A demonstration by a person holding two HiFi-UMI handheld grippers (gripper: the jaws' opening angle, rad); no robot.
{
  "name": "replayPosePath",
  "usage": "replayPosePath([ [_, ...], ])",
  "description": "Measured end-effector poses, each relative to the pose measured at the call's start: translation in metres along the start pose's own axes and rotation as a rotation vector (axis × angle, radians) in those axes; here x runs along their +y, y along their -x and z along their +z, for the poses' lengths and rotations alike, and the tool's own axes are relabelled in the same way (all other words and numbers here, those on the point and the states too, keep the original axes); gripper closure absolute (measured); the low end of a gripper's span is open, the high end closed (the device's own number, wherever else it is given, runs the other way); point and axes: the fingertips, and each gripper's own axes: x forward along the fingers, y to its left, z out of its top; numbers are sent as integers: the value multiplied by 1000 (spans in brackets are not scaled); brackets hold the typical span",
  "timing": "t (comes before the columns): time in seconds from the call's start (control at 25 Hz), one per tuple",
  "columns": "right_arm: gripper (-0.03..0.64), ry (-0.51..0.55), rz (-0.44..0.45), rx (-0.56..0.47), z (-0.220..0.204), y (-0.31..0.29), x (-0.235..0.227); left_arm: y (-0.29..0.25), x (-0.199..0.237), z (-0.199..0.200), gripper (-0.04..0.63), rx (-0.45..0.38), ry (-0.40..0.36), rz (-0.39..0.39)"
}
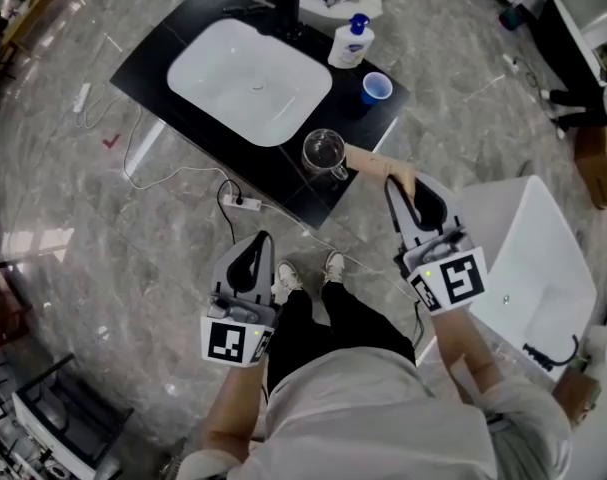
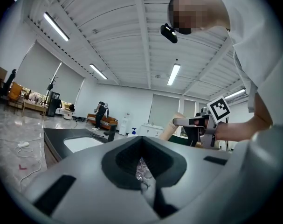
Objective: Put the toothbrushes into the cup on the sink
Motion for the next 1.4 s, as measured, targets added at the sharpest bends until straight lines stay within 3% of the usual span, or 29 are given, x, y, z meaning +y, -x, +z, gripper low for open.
replayPosePath([
  [0.92,523,-82,71,80,-85,-80,2,-41,46,-56,592,68,50,28],
  [1.4,523,-167,66,63,-114,-93,-5,-58,39,-80,592,104,82,5],
])
